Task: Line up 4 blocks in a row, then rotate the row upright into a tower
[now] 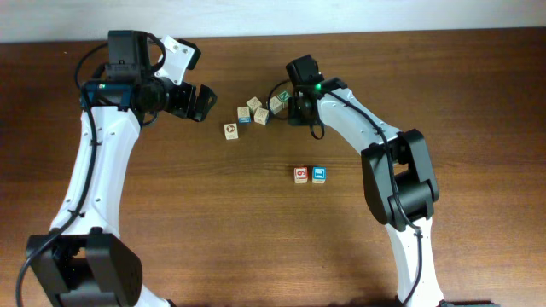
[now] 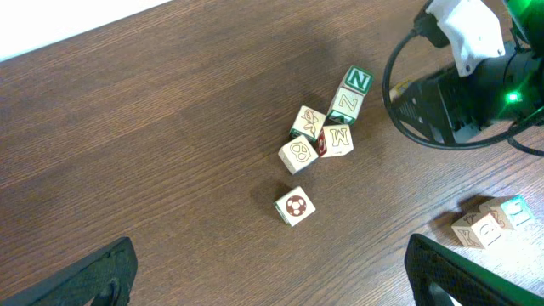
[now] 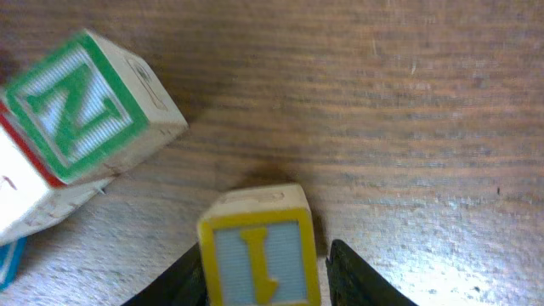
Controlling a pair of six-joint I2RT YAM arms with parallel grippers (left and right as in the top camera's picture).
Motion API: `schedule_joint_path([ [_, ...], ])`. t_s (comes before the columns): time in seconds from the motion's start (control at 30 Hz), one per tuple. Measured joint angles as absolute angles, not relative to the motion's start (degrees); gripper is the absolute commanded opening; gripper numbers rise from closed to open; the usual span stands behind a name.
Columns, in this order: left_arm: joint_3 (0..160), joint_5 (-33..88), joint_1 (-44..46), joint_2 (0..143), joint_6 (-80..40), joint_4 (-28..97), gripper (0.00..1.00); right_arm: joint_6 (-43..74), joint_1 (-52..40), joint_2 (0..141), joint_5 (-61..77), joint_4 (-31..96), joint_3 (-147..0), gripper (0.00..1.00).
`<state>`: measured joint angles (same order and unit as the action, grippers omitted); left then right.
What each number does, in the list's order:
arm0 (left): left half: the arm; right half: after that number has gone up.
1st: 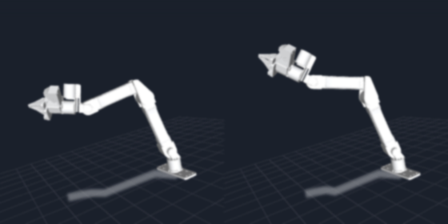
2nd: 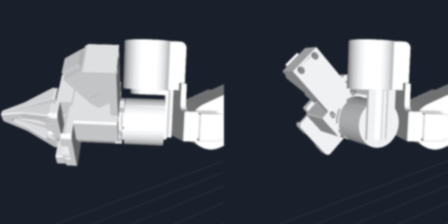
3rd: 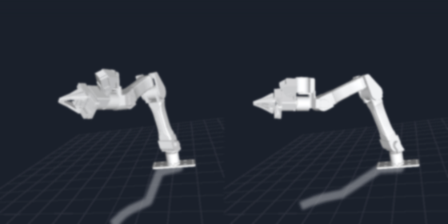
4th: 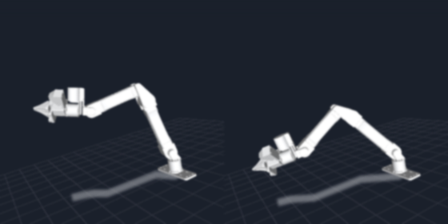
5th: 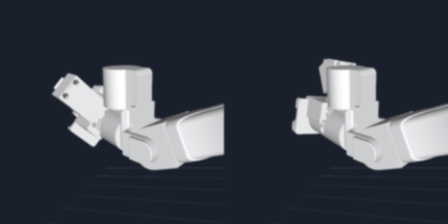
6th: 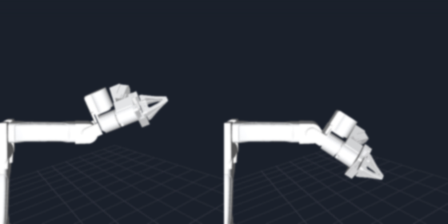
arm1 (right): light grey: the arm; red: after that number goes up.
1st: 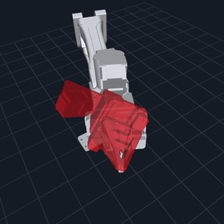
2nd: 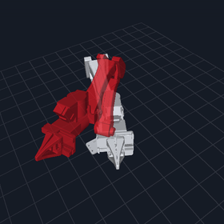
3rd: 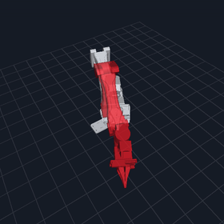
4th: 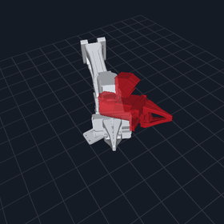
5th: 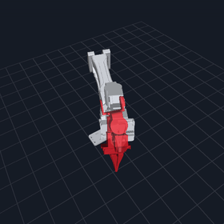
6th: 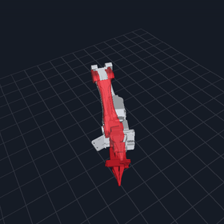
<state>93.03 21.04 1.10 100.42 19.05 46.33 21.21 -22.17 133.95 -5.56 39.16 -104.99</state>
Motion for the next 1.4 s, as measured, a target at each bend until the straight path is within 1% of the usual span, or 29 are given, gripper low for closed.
schedule_joint_path([
  [0.03, 93.03, 21.04, 1.10, 100.42, 19.05, 46.33, 0.99, 21.17, -22.15, 133.97, -5.56, 37.71, -104.99, 0.43],
  [0.07, 93.03, 21.04, 1.10, 100.42, 19.05, 46.30, 0.99, 21.17, -22.15, 133.97, -5.56, 36.95, -104.99, 0.39],
  [0.1, 93.03, 21.04, 1.08, 100.42, 19.05, 46.30, 0.99, 20.69, -22.15, 133.97, -5.56, 36.14, -104.99, 0.31],
  [0.17, 93.03, 21.04, 1.08, 100.42, 19.05, 46.30, 0.99, 20.32, -22.15, 133.97, -5.58, 35.99, -104.99, 0.23],
  [0.27, 93.03, 21.04, 1.10, 100.42, 19.05, 46.30, 0.99, 19.68, -22.15, 133.49, -5.56, 38.63, -105.08, 0.22],
  [0.33, 93.03, 21.06, 1.08, 100.42, 19.05, 46.41, 0.99, 19.66, -22.15, 131.15, -3.97, 43.27, -104.92, 0.22],
  [0.43, 93.03, 21.04, 1.10, 100.42, 19.05, 46.35, 0.99, 19.70, -23.22, 123.96, 6.07, 51.20, -105.14, 0.18],
  [0.5, 93.03, 21.06, 1.10, 100.42, 19.05, 46.44, 0.99, 20.29, -27.33, 122.76, 9.63, 56.45, -104.84, 0.18],
  [0.6, 93.03, 21.04, 1.08, 100.42, 19.05, 46.37, 0.99, 25.67, -33.87, 122.85, 8.14, 56.99, -98.98, 0.18],
  [0.67, 93.03, 21.04, 1.10, 100.42, 19.05, 46.28, 0.99, 29.06, -34.44, 122.85, 5.87, 56.62, -94.24, 0.18],
  [0.77, 93.03, 21.04, 1.10, 100.42, 19.05, 46.33, 0.99, 31.24, -34.26, 122.85, 2.55, 56.36, -93.06, 0.19],
  [0.8, 93.03, 21.04, 1.10, 100.42, 19.05, 46.30, 0.99, 31.42, -34.26, 122.85, 2.22, 56.36, -93.03, 0.22],
  [0.83, 93.03, 21.04, 1.08, 100.42, 19.05, 46.33, 0.99, 31.53, -34.28, 122.85, 2.11, 56.38, -93.03, 0.31],
  [0.87, 93.03, 21.04, 1.08, 100.42, 19.05, 46.33, 0.99, 31.51, -34.28, 122.85, 1.91, 56.38, -93.03, 0.34],
  [0.97, 93.03, 21.04, 1.10, 100.42, 19.05, 46.33, 0.99, 31.68, -34.28, 122.85, 1.50, 56.75, -93.03, 0.36],
  [1.0, 93.03, 21.04, 1.10, 100.42, 19.05, 46.33, 0.99, 31.73, -34.28, 122.85, 1.48, 56.77, -93.03, 0.40],
  [1.13, 93.03, 21.04, 1.10, 100.42, 19.05, 46.33, 0.99, 31.73, -34.28, 122.85, 1.50, 56.58, -93.03, 0.40],
  [1.2, 93.03, 21.04, 1.10, 100.42, 19.05, 46.33, 0.99, 31.22, -33.87, 122.96, 1.48, 57.74, -94.13, 0.46],
  [1.27, 93.03, 21.06, 1.08, 100.42, 19.05, 46.30, 0.99, 29.52, -32.51, 123.07, 1.43, 59.05, -99.88, 0.53],
  [1.3, 93.03, 21.06, 1.10, 100.42, 19.05, 46.44, 0.99, 28.29, -30.37, 123.04, 0.54, 57.14, -105.60, 0.54],
  [1.33, 93.03, 21.04, 1.08, 100.42, 19.05, 46.39, 0.99, 27.90, -28.93, 123.04, -0.27, 54.54, -107.66, 0.54],
  [1.4, 93.06, 21.04, 1.10, 100.42, 19.05, 46.37, 0.99, 26.76, -25.34, 122.96, -1.74, 44.91, -108.16, 0.55],
])
